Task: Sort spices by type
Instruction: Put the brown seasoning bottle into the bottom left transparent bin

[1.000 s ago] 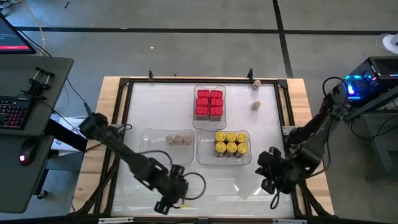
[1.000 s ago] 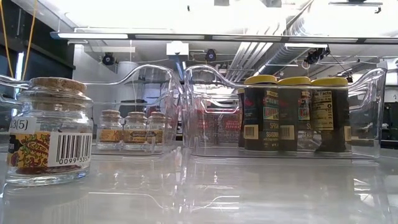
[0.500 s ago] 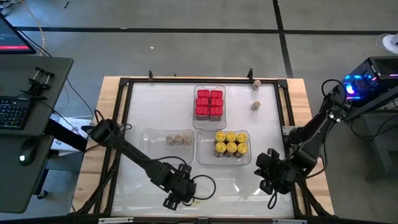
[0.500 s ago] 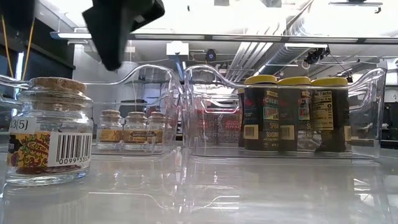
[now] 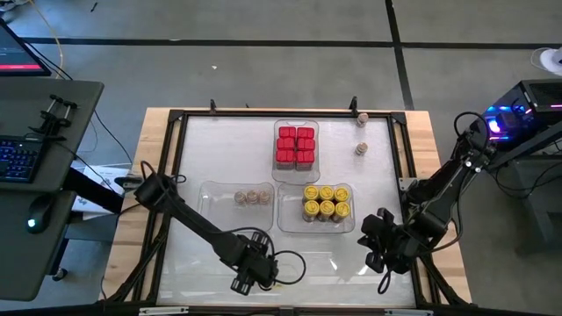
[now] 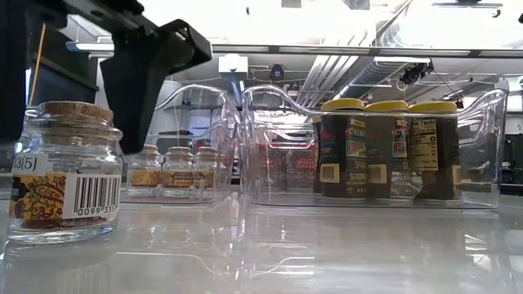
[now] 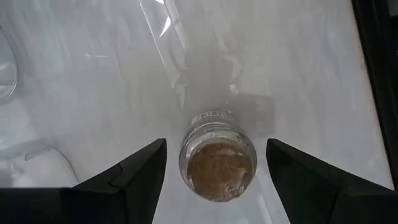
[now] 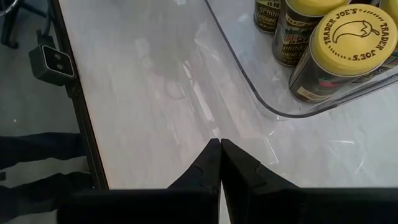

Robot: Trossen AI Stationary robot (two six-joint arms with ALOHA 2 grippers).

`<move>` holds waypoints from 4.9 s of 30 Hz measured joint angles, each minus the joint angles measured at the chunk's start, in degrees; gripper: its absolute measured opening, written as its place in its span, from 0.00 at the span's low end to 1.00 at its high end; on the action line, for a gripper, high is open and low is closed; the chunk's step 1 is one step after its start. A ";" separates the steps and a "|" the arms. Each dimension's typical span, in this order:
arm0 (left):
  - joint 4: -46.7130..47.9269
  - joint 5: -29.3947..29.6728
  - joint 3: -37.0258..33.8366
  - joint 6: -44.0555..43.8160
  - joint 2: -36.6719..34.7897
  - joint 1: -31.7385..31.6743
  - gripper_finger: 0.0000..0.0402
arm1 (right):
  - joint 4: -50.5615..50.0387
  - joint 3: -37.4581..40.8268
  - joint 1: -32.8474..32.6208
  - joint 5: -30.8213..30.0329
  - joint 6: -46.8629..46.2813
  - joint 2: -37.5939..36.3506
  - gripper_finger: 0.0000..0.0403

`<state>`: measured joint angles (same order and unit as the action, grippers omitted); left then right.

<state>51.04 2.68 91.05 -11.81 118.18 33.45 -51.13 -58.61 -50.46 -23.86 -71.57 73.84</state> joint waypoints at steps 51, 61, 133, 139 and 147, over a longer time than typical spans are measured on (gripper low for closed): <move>28.32 12.09 -2.65 4.85 -29.57 -21.49 0.38 | 1.45 0.00 0.02 -4.90 -0.02 0.02 0.00; 12.15 4.17 -31.07 6.63 -37.87 -22.25 0.38 | 2.10 0.00 0.19 -5.15 0.00 0.02 0.00; -26.98 5.60 -35.67 4.92 -63.73 -38.42 0.58 | -17.60 -4.75 69.47 10.44 22.43 -1.84 0.00; -38.00 8.78 -40.27 -1.30 -61.12 -38.47 0.58 | -11.75 0.71 85.18 14.66 38.37 -1.68 0.00; -48.50 17.12 -40.50 -1.24 -58.80 -38.73 0.58 | 2.46 9.78 95.26 22.33 46.06 -1.42 0.00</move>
<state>2.54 19.80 50.54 -13.05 59.37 -5.28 -48.68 -48.83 44.80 -1.53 -25.51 72.42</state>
